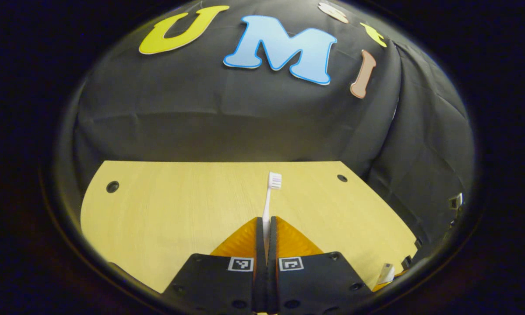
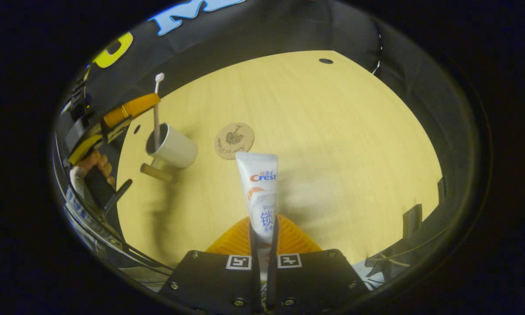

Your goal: Put the toothbrush and toothpaste on the desktop into the cup, then pick up the cup and place it on the coaster on the desktop.

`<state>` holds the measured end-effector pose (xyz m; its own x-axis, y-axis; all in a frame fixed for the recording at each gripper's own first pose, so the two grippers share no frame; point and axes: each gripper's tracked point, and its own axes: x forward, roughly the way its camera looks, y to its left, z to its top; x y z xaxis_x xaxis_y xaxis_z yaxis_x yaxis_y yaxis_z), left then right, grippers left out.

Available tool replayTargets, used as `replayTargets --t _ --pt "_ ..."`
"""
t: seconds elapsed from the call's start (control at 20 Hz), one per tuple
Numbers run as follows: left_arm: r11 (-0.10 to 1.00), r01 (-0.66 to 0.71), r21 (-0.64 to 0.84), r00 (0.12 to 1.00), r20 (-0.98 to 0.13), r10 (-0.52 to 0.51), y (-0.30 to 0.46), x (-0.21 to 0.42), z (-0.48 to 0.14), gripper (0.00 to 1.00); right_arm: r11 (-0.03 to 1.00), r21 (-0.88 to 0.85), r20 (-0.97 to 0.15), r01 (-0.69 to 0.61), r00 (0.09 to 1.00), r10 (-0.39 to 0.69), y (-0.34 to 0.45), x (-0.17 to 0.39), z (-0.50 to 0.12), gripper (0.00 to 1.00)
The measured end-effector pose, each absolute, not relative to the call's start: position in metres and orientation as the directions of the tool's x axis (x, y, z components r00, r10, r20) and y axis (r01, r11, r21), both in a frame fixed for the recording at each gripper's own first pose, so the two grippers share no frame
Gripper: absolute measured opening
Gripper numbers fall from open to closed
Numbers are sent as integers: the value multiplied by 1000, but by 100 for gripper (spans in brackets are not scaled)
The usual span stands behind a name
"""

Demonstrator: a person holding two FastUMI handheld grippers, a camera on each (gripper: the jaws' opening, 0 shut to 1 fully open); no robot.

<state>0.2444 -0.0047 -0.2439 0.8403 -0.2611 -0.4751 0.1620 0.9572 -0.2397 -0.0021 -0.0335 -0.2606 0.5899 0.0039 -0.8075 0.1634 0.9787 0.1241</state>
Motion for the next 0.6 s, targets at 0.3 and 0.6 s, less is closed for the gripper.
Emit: replayTargets --t 0.3,0.6 --pt "962 113 -249 834 -503 -228 9 222 -259 13 981 146 -763 125 645 32 -23 18 -232 7" --pt "964 94 -247 831 -514 -213 28 193 -254 34 982 176 -725 75 685 78 2 44 -212 7"
